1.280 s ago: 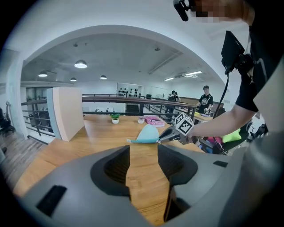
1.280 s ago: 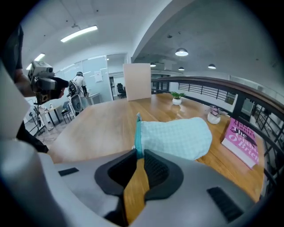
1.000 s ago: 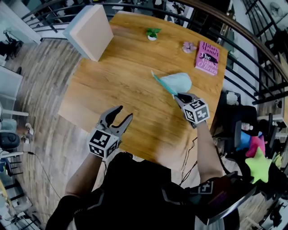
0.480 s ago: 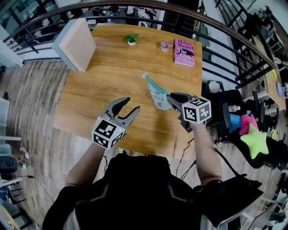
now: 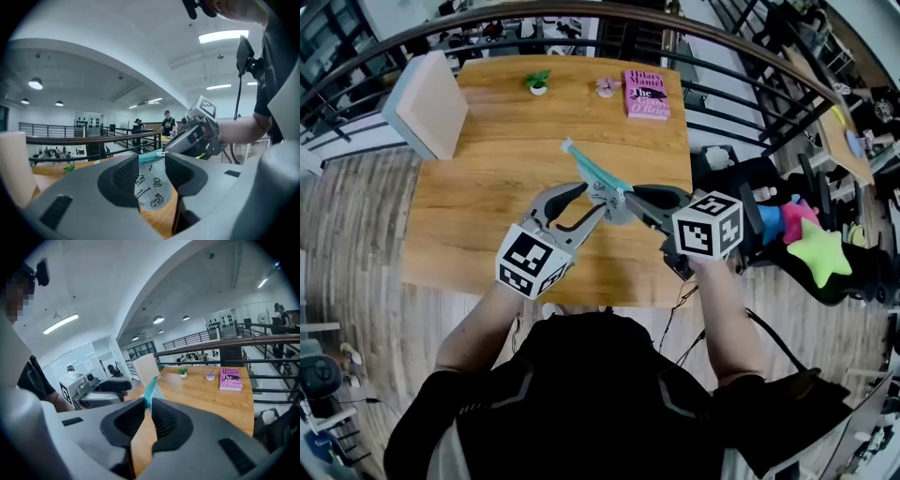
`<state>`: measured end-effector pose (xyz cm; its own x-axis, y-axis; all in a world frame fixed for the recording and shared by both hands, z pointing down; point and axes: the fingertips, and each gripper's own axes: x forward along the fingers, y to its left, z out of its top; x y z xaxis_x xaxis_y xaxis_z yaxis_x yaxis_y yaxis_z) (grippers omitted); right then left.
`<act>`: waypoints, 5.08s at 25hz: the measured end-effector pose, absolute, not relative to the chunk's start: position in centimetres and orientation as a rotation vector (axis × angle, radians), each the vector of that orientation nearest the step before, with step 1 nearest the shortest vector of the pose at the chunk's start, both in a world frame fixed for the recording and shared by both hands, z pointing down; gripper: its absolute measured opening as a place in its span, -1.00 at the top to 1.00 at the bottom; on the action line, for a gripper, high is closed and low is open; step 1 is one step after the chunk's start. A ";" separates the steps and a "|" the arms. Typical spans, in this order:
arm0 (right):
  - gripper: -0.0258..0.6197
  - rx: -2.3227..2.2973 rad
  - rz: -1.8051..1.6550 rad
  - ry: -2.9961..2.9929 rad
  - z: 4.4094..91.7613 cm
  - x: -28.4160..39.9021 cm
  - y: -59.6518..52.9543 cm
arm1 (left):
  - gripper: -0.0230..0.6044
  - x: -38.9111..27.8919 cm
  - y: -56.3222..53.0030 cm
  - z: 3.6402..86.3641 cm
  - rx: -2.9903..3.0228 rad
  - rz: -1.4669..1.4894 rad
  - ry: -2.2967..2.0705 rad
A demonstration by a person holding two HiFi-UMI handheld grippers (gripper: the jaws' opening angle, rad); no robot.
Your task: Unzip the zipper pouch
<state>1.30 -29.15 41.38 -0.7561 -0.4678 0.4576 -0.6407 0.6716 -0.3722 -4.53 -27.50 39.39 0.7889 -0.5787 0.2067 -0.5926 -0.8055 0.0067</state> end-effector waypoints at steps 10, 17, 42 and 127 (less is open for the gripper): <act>0.75 0.884 0.828 -2.606 38.3 0.8 -26.4 | 0.31 -1.5 -24.3 36.8 3.198 0.458 -0.824; 0.75 0.857 0.873 -2.609 37.8 0.3 -26.1 | 0.40 -0.9 -23.6 36.4 3.299 0.510 -0.772; 0.75 0.719 0.833 -2.633 38.2 0.0 -25.7 | 0.73 -1.9 -24.8 36.7 3.055 0.344 -0.741; 0.75 0.511 0.740 -2.395 63.0 -2.8 -36.6 | 0.83 -18.4 -34.4 62.0 2.075 0.647 -1.380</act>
